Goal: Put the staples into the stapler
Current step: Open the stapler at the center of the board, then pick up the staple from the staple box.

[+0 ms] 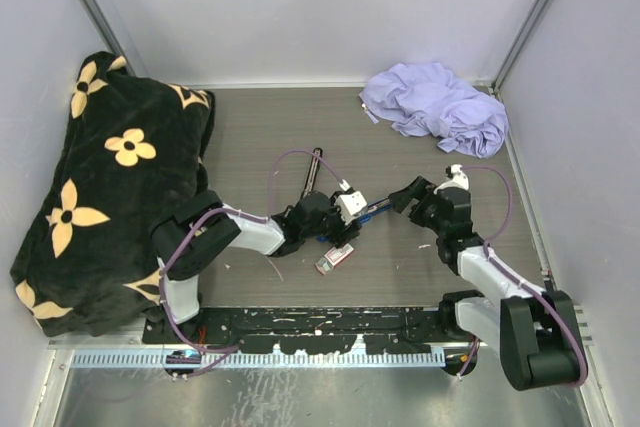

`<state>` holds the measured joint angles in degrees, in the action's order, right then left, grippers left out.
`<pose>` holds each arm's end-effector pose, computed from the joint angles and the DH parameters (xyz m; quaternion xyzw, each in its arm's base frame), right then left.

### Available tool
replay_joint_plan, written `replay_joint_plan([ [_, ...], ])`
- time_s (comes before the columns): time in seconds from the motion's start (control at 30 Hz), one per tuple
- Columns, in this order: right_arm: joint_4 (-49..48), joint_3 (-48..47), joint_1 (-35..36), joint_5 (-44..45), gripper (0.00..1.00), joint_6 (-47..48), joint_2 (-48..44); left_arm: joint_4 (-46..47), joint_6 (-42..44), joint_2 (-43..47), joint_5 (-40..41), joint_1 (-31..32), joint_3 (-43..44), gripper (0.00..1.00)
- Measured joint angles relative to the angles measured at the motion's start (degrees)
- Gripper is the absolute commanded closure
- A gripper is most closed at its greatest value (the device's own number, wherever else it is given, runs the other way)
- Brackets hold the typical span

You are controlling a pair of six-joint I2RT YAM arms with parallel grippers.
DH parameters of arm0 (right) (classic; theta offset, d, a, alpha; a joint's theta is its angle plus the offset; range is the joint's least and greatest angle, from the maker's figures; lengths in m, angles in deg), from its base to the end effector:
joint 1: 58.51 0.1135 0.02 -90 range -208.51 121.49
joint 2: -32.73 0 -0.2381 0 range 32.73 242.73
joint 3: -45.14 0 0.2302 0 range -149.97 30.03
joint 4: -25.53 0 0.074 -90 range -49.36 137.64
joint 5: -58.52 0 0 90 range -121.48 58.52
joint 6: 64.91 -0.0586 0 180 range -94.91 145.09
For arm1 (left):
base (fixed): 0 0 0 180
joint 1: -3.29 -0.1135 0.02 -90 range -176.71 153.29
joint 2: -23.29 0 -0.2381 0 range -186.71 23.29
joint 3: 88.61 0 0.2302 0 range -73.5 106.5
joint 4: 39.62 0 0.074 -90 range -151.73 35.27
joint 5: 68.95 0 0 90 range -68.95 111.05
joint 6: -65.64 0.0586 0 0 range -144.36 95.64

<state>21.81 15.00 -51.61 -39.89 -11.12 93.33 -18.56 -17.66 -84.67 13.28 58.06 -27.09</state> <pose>0.2168 0.0349 0.1449 0.1776 0.8313 0.2502 0.4635 0.2078 -0.3079 0.1166 0.4621 0.7063 -0.2695 0.4637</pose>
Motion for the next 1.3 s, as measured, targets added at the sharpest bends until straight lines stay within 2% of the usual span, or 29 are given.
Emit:
replay_joint_plan([
  [0.13, 3.3, -0.9, -0.02, -0.13, 0.01, 2.08, -4.46, -3.13, -1.51, 1.75, -0.68, 0.0, 0.5, 0.33],
  [0.23, 6.58, -2.29, -0.02, 0.5, 0.0, 3.5, -7.43, -6.14, -2.78, 4.13, -0.66, 0.02, 2.1, 0.32],
  [0.4, 12.52, -6.1, -0.24, 4.07, 0.0, 4.44, -10.51, -12.9, -5.25, 11.17, 1.7, 0.04, 5.53, 0.22],
  [0.5, 15.04, -7.98, -0.28, 4.85, 0.01, 4.68, -10.73, -20.68, -8.31, 17.27, 5.62, 0.04, 8.33, 0.17],
  [0.63, 15.85, -8.28, -0.35, 1.75, 0.09, 5.03, -10.71, -30.12, -12.13, 27.56, 10.03, -0.26, 8.04, 0.06],
  [0.73, 15.65, -8.11, 0.35, -2.25, 0.11, 6.43, -10.71, -40.35, -15.74, 37.29, 11.41, -2.58, 7.89, 0.03],
  [0.8, 16.68, -8.55, 3.48, -2.12, 0.11, 8.31, -10.38, -47.15, -18.23, 42.6, 9.84, -7.04, 8.52, 0.02],
  [0.9, 21.27, -12.59, 14.01, -1.07, 0.17, 11.89, -7.1, -56.59, -21.22, 46.95, 5.51, -17.55, 10.95, 0.02],
  [1.03, 26.88, -21.46, 28.13, 1.22, 0.22, 15.72, 0.2, -61.55, -22.97, 51.15, 5.38, -27.17, 8.85, 0.02],
  [1.17, 31.39, -29.33, 39.3, 5.09, 0.28, 18.67, 8.11, -61.9, -25.18, 57.07, 7.65, -30.05, 2.32, 0.01],
  [1.3, 36.09, -34.36, 45.72, 7.89, 0.3, 19.98, 15.41, -61.07, -26.05, 60.37, 10.6, -30.14, -1.25, 0.01],
])
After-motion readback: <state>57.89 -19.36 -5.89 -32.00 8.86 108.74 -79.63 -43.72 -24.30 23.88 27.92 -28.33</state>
